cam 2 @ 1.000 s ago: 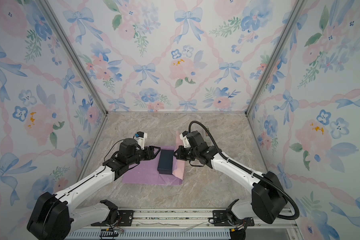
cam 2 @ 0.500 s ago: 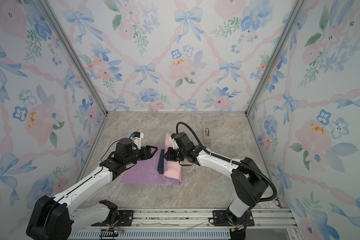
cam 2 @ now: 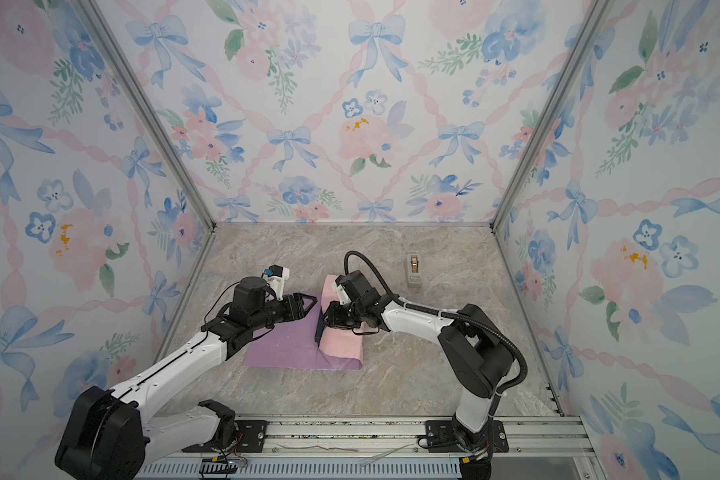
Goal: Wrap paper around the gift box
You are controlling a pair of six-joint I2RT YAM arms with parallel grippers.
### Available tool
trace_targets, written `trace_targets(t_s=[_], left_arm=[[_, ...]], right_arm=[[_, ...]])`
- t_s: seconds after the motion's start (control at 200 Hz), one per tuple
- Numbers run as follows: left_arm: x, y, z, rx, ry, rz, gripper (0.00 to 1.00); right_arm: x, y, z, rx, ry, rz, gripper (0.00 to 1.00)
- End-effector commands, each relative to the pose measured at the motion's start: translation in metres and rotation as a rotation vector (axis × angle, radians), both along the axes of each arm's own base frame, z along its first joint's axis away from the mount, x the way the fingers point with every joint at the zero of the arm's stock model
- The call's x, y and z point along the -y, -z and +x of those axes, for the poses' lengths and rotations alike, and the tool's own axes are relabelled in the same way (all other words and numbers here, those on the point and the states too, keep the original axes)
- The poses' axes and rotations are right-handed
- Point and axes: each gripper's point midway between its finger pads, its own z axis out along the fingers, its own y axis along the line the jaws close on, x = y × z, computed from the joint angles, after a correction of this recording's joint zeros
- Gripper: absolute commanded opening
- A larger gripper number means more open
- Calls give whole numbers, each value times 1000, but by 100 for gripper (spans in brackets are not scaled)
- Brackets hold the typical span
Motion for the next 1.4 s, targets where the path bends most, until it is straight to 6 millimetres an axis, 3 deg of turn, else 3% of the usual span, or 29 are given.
trace_targets(t_s=[0.0, 0.205, 0.355, 0.52, 0.685, 0.8, 0.885, 0.915, 0.965, 1.025, 1.155, 1.225, 1.39], left_arm=[[2, 10, 1, -18, 10, -15, 62], [8, 33, 3, -62, 29, -20, 59], [13, 42, 8, -83, 38, -35, 57], [13, 52, 14, -96, 35, -11, 54], [9, 78, 9, -144, 32, 34, 47], [6, 89, 4, -165, 34, 54, 43], [3, 92, 1, -168, 30, 64, 41], [3, 93, 1, -167, 29, 67, 40], [1, 94, -1, -168, 28, 71, 39], [1, 94, -3, -167, 28, 73, 39], [0, 96, -7, -171, 33, 72, 39], [0, 96, -8, -171, 35, 71, 39], [-1, 91, -9, -161, 32, 69, 39]], right_arm=[[-5, 14, -8, -33, -18, 7, 29], [-4, 21, -9, -43, -15, 2, 33], [-2, 23, -12, -47, -19, -9, 40], [-1, 22, -12, -42, -22, -14, 43], [-2, 8, -10, -8, -21, -8, 42], [0, -17, -6, 46, -13, 3, 44], [14, -33, -3, 96, 11, -43, 63], [22, -47, -2, 127, 30, -52, 66], [40, -53, 2, 148, 78, -99, 68], [65, -53, 7, 161, 153, -184, 69], [119, -29, 6, 101, 248, -426, 70], [125, -15, 3, 59, 234, -472, 70], [118, 10, 2, 9, 195, -502, 70]])
